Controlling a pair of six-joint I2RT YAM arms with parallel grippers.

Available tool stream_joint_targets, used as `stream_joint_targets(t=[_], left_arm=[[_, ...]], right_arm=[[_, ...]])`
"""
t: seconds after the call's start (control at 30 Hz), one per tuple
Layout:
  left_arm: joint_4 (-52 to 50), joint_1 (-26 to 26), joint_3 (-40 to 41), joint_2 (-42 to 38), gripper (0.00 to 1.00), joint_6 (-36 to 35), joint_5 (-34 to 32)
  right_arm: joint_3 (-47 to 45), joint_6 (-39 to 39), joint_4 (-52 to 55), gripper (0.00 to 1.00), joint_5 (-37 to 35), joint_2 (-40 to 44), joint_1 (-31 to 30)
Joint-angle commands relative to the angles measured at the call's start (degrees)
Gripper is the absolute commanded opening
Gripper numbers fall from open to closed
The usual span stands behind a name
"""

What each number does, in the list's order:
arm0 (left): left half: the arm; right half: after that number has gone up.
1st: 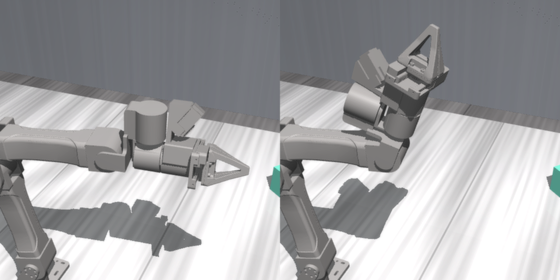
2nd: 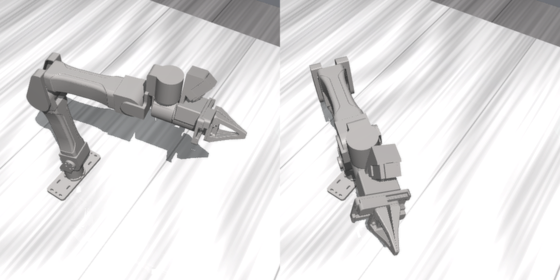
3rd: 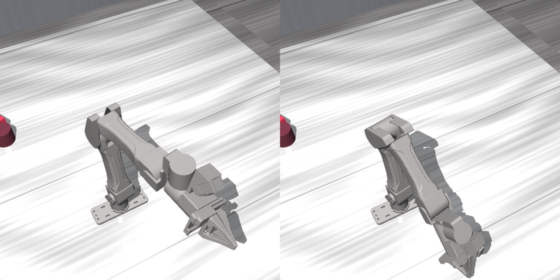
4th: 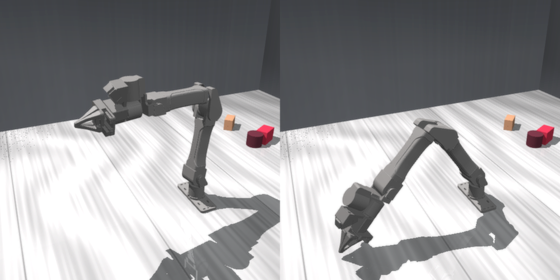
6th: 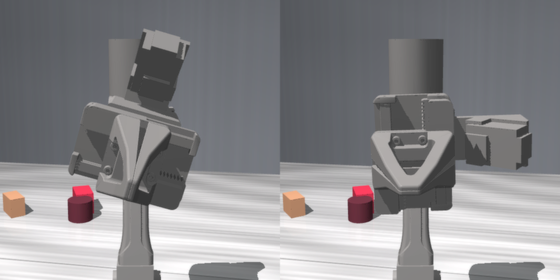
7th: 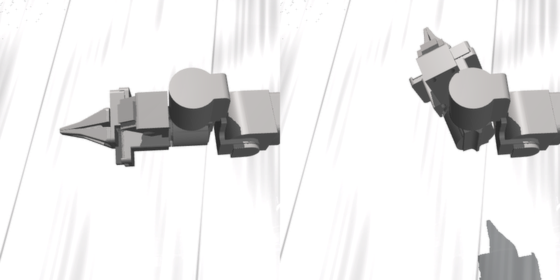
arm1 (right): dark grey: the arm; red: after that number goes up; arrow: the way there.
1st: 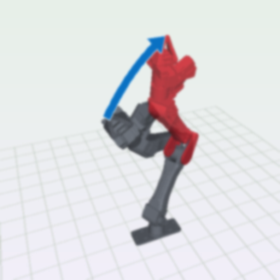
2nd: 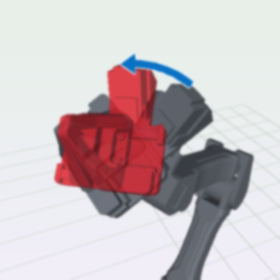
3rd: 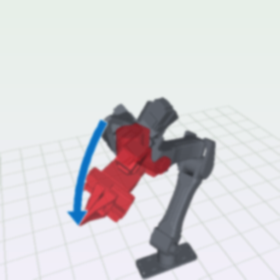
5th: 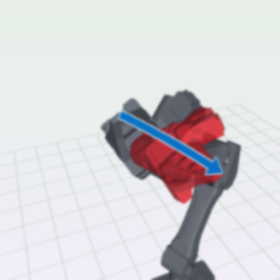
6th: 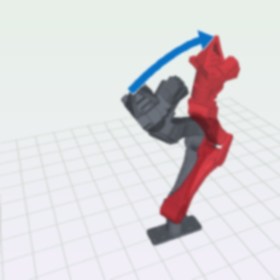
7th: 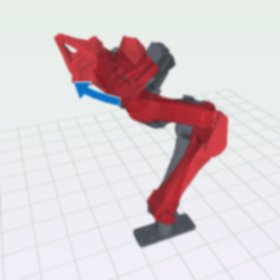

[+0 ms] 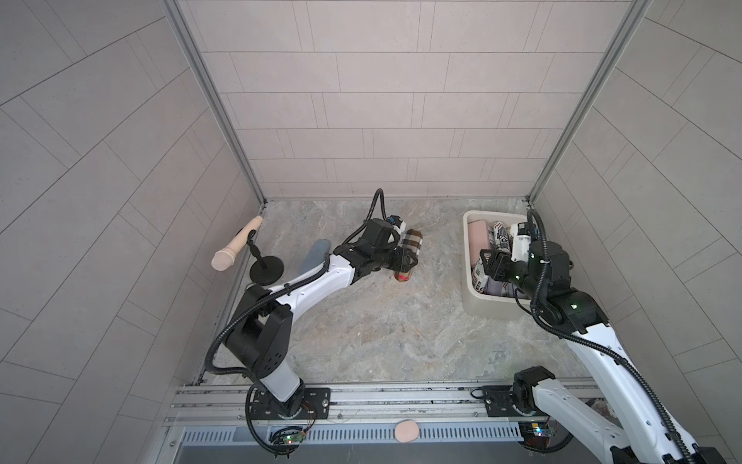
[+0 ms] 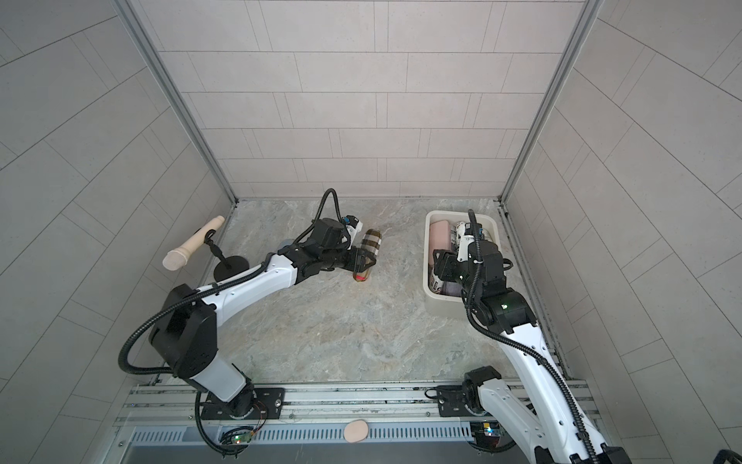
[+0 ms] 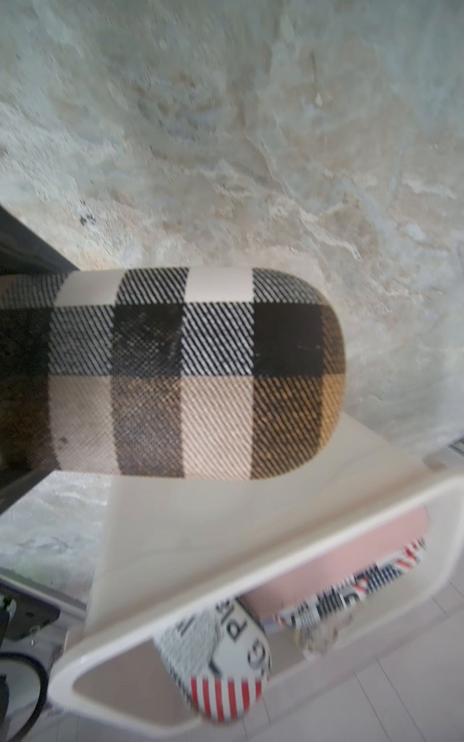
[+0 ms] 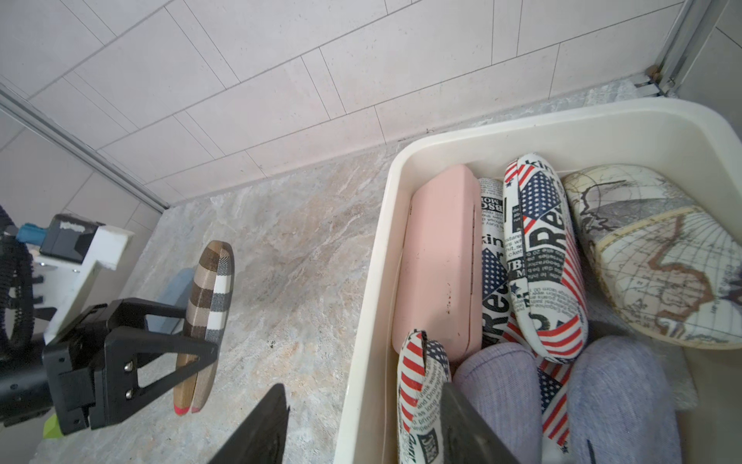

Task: Put the glasses cases into the storage boxes
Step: Pick up the glasses case at the center of the board.

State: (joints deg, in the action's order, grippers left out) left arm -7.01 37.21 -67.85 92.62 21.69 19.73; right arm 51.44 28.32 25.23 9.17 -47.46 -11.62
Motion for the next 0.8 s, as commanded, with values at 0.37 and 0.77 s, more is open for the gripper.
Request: stream_joint_targets(t=[0.37,0.77], left_arm=[[17.9,3.26,6.07,-6.31,0.45,5.02,5.59],[19.88,3.31,7.11,-6.59,0.45,5.38,6.3]], right_arm=[[4.42,5.67,-6.4,0.7,3.6,-5.87,-5.48],[7.59,4.28,-7.52,0.71,3.37,-11.89,-12.69]])
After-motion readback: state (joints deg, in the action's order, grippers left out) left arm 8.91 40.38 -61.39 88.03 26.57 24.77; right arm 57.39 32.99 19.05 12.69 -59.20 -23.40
